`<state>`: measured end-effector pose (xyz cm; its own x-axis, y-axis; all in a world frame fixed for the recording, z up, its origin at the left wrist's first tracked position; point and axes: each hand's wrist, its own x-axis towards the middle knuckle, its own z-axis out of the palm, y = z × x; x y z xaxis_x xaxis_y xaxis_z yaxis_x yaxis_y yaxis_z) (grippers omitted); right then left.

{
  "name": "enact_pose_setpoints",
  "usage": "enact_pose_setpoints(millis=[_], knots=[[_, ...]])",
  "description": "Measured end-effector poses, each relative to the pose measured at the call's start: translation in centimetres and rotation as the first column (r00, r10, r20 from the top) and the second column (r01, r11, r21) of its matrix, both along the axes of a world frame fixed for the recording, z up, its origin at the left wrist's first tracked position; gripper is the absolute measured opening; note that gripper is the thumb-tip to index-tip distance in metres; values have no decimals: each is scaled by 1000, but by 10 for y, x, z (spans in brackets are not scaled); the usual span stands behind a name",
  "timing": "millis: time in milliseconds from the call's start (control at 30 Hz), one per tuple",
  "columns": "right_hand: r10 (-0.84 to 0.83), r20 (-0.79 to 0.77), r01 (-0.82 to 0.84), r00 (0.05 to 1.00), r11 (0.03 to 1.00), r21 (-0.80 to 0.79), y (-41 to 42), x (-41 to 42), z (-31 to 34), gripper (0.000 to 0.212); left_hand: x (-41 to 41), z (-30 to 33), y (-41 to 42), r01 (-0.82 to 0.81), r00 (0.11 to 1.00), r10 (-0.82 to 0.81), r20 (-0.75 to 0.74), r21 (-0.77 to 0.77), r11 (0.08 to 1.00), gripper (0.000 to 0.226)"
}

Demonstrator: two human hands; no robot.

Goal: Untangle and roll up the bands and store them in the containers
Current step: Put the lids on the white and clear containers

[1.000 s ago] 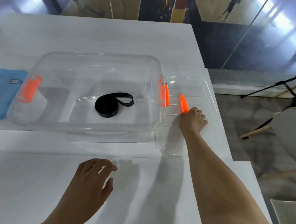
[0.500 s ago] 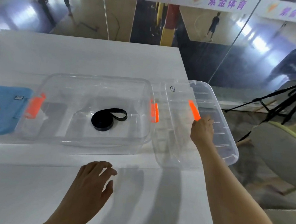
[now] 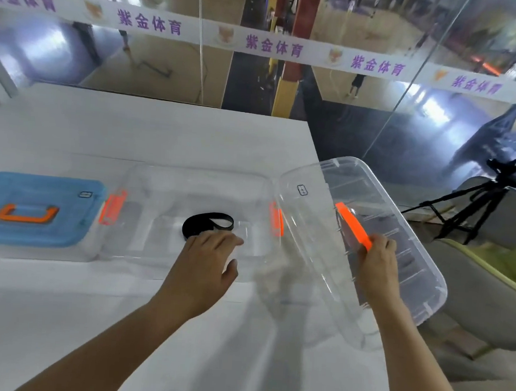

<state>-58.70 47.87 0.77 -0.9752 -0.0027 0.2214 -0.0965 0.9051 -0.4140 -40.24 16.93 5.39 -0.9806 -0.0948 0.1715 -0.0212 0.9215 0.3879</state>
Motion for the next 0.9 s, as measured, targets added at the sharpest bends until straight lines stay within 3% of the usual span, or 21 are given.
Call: enact_pose_setpoints(millis=[167, 467, 600, 900], knots=[[218, -47, -215, 975, 975, 63, -60, 1, 18, 23, 4, 10, -40, -108, 994, 107, 16, 77, 991, 53], [531, 83, -537, 843, 824, 183, -183, 2, 23, 24, 37, -14, -128, -304, 930, 296, 216, 2, 953, 59], [601, 136, -616, 788, 768, 176, -233, -2, 23, 27, 54, -31, -150, -347, 906, 343, 247, -29, 937, 59], [669, 214, -700, 712, 699, 148, -291, -13, 16, 29, 74, -58, -176, -404, 899, 407, 163, -53, 913, 58]])
